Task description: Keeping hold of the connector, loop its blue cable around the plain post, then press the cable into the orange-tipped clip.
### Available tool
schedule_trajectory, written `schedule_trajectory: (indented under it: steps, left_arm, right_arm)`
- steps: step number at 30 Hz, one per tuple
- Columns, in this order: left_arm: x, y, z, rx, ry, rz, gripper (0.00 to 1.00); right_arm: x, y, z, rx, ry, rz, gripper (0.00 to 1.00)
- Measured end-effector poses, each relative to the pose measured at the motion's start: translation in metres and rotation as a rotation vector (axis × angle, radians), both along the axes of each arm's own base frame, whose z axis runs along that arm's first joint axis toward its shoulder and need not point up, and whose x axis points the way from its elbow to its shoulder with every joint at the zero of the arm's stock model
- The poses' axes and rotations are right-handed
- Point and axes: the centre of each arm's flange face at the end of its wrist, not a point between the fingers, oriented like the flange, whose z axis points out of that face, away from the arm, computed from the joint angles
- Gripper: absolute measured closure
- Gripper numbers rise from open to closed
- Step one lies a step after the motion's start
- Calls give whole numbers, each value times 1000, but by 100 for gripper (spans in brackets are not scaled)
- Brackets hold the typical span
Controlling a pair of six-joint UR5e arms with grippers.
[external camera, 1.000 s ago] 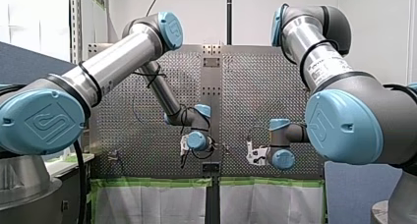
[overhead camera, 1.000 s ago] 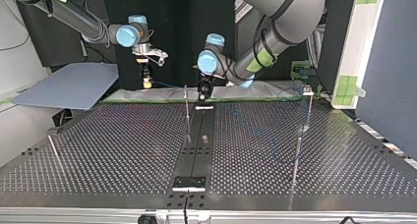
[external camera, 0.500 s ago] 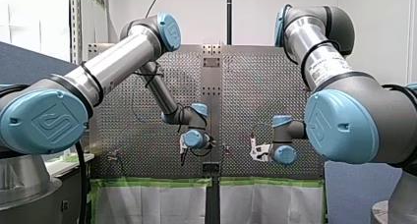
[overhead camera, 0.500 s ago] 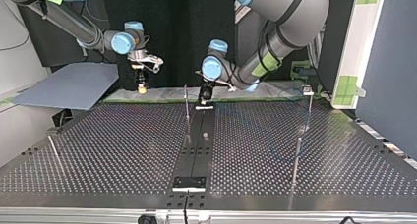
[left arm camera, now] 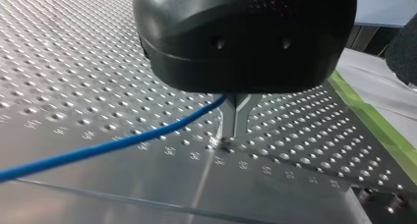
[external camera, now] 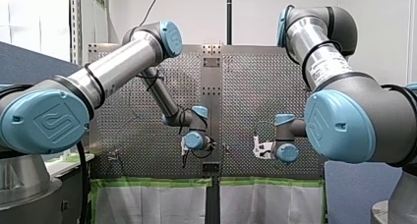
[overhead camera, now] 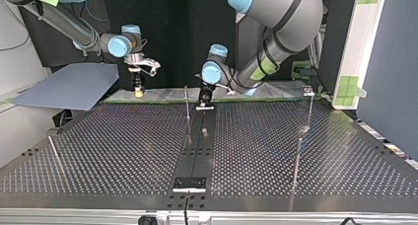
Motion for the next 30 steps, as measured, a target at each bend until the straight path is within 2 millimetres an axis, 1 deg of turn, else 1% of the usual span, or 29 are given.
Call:
schedule_trajectory:
  steps: [4,9,16,30]
  left_arm:
    - [9,-1,-1,-24,-3,5,100]
    - [14,0,1,-33,-5,8,100]
    - [15,1,1,-34,-4,10,100]
    - [15,2,0,-32,1,12,100]
  right_arm:
    - [-3,-5,2,-9,-5,0,100]
    - [-4,-13,6,-22,-13,14,100]
    - [-6,-19,8,-21,-18,18,100]
    - [-9,-21,6,-17,-25,17,100]
